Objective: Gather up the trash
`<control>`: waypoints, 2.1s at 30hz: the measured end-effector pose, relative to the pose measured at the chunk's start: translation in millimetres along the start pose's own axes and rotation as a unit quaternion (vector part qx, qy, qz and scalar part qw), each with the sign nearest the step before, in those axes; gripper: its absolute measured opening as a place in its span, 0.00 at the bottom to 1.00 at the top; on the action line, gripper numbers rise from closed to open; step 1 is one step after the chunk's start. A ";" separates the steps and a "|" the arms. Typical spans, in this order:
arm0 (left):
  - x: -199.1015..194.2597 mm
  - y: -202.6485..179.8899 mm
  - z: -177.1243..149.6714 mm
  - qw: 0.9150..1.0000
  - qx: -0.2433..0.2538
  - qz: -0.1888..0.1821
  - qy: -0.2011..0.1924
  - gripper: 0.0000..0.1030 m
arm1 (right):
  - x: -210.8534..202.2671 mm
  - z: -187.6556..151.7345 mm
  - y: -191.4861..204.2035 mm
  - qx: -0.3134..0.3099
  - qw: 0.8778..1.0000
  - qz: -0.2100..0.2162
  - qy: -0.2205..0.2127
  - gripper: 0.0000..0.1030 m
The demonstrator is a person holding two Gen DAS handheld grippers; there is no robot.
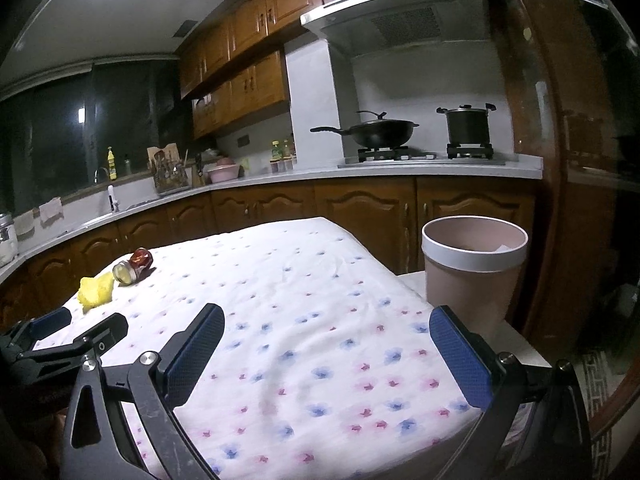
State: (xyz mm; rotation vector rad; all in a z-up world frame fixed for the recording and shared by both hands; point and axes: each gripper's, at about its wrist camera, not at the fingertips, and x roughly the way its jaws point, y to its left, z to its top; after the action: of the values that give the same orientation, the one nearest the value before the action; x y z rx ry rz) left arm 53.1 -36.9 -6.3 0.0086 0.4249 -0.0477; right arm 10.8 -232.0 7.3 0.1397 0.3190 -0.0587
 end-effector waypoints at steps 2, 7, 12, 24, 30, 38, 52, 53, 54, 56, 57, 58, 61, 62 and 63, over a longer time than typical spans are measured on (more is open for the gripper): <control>0.2 0.3 0.1 1.000 0.000 0.000 0.000 1.00 | 0.6 0.2 1.1 0.000 1.000 0.001 0.000 1.00; 0.1 1.1 -0.4 1.000 0.000 0.001 -0.001 1.00 | 3.2 -1.3 1.7 0.000 1.000 0.003 0.003 1.00; -0.1 3.7 0.1 1.000 -0.002 0.000 -0.003 1.00 | 4.6 -1.6 2.1 0.001 1.000 0.004 0.006 1.00; 0.2 3.7 0.3 1.000 -0.002 0.000 -0.004 1.00 | 7.6 -3.2 1.4 0.001 1.000 0.005 0.011 1.00; 0.2 3.1 1.9 1.000 -0.003 0.001 -0.007 1.00 | 9.1 -2.9 1.2 0.001 1.000 0.007 0.012 1.00; -1.5 2.4 1.8 1.000 -0.005 -0.001 -0.009 1.00 | 9.3 -2.9 1.4 0.001 1.000 0.007 0.010 1.00; -2.9 4.6 1.3 1.000 0.001 -0.002 -0.013 1.00 | 9.3 -3.2 4.3 0.001 1.000 0.010 0.011 1.00; -3.0 4.5 1.3 1.000 0.001 -0.002 -0.013 1.00 | 9.5 -3.2 4.5 0.001 1.000 0.011 0.011 1.00; -3.2 4.9 1.4 1.000 0.001 -0.002 -0.014 1.00 | 9.0 -3.3 4.1 0.001 1.000 0.011 0.010 1.00; -3.3 5.4 1.5 1.000 0.001 -0.004 -0.013 1.00 | 9.0 -3.2 3.9 0.000 1.000 0.010 0.010 1.00; -3.3 5.8 1.7 1.000 0.000 -0.004 -0.013 1.00 | 9.1 -3.2 3.9 0.001 1.000 0.010 0.010 1.00; -3.2 6.0 1.9 1.000 0.000 -0.005 -0.013 1.00 | 9.0 -3.2 3.8 0.001 1.000 0.011 0.009 1.00; -2.3 6.7 2.2 1.000 -0.001 -0.008 -0.010 1.00 | 8.7 -3.5 5.0 0.001 1.000 0.011 0.009 1.00; -2.1 7.0 2.1 1.000 -0.001 -0.009 -0.010 1.00 | 8.6 -3.5 5.1 0.001 1.000 0.011 0.009 1.00; -1.8 7.3 2.5 1.000 -0.001 -0.009 -0.010 1.00 | 9.1 -3.4 5.7 0.000 1.000 0.010 0.009 1.00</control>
State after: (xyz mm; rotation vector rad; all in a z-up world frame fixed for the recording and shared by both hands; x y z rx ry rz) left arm 52.8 -29.6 -3.3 0.0030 0.4050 -0.0653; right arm 18.8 -226.2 1.9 0.1432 0.3357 -0.0369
